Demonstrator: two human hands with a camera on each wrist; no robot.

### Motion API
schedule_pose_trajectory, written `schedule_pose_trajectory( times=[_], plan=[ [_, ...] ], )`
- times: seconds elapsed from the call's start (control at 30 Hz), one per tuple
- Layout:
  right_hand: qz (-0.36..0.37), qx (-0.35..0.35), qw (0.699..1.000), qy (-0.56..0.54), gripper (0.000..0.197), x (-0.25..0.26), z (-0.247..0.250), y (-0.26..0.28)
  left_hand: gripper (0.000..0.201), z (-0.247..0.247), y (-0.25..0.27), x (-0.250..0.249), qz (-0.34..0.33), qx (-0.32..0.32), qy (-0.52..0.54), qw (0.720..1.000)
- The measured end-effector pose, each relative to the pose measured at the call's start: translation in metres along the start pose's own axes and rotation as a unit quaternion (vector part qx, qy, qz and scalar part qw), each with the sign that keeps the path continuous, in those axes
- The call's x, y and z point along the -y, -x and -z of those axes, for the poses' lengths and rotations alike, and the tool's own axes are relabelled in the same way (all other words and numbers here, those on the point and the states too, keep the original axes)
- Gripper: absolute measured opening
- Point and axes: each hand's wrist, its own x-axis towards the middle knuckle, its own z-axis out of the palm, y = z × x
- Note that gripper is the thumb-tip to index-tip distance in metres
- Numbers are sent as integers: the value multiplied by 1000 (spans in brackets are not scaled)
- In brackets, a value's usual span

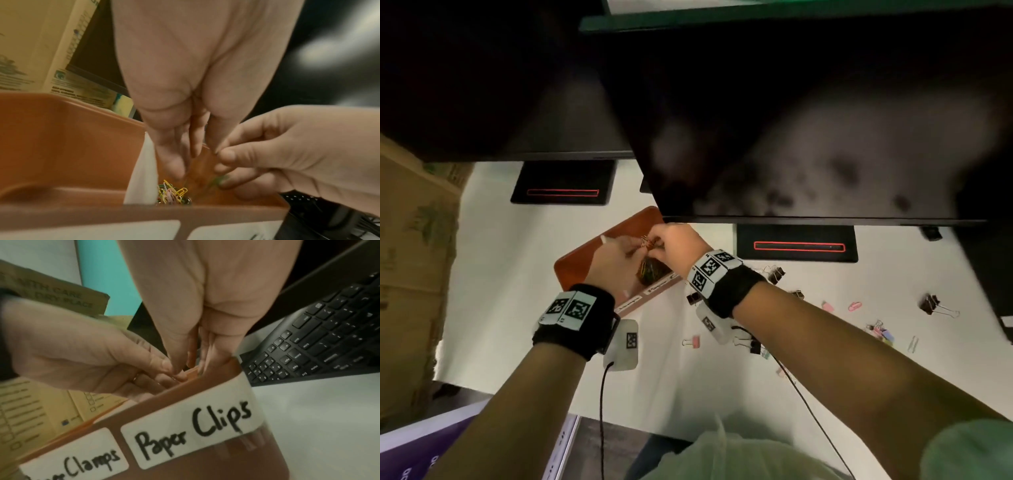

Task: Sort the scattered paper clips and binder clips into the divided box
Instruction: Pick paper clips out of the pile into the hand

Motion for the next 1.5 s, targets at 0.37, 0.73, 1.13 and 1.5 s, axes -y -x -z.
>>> schedule_pose_trajectory(
  times=[0.37,0.73,1.13,1.5],
  plan=[
    [-12,-92,996,16,17,-111,50,142,20,-55,48,-36,-217,112,34,969],
    [-210,-16,973,92,31,-276,93,295,39,-218,92,-158,-337,273,-78,898],
    [-133,6,991,4,14,-313,98,303,34,-301,99,-195,-340,255,-170,889],
    [-107,10,994,1,12,-313,89,307,30,-256,81,-168,-199,161,2,967]
  ],
)
